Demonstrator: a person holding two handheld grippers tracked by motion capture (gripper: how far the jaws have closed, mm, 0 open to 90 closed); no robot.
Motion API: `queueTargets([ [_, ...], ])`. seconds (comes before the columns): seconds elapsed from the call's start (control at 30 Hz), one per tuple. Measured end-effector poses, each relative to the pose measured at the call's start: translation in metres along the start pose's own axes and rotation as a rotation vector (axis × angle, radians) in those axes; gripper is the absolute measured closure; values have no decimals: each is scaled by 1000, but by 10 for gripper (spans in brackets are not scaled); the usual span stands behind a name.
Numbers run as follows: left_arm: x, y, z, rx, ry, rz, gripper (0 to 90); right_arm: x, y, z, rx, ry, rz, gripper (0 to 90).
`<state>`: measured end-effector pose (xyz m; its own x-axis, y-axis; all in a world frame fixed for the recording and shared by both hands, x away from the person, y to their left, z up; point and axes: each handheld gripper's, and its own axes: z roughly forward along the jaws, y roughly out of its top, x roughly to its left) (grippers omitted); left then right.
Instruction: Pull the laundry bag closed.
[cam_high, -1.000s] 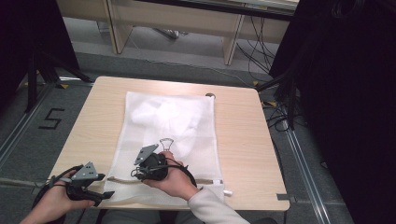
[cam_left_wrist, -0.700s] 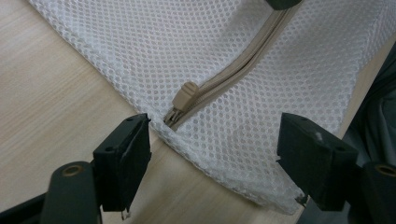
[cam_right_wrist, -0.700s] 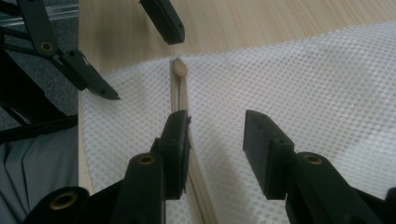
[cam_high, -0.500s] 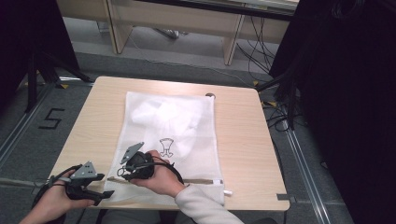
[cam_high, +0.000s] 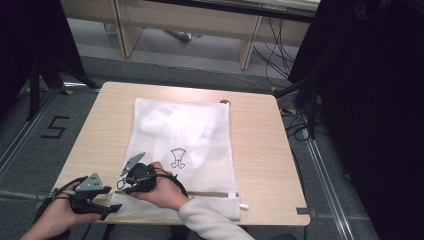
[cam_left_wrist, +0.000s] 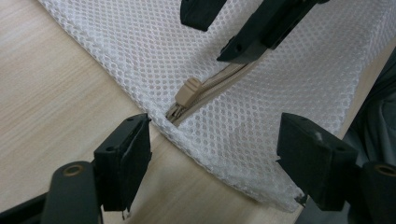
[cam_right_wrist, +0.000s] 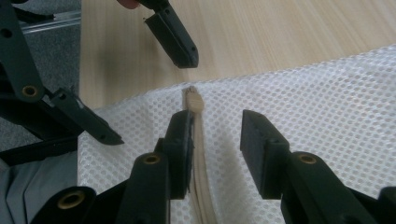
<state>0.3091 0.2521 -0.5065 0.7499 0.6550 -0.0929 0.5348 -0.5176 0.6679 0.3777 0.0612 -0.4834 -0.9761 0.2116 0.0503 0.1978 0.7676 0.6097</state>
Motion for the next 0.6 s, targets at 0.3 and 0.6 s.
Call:
queueTargets([
  [0.3, 1, 0, 0, 2, 4, -5, 254, 2, 2, 9, 19, 24, 34, 666],
  [0.6, 1, -1, 0, 5, 1, -27, 254, 1, 6, 16, 26, 29, 13, 676],
])
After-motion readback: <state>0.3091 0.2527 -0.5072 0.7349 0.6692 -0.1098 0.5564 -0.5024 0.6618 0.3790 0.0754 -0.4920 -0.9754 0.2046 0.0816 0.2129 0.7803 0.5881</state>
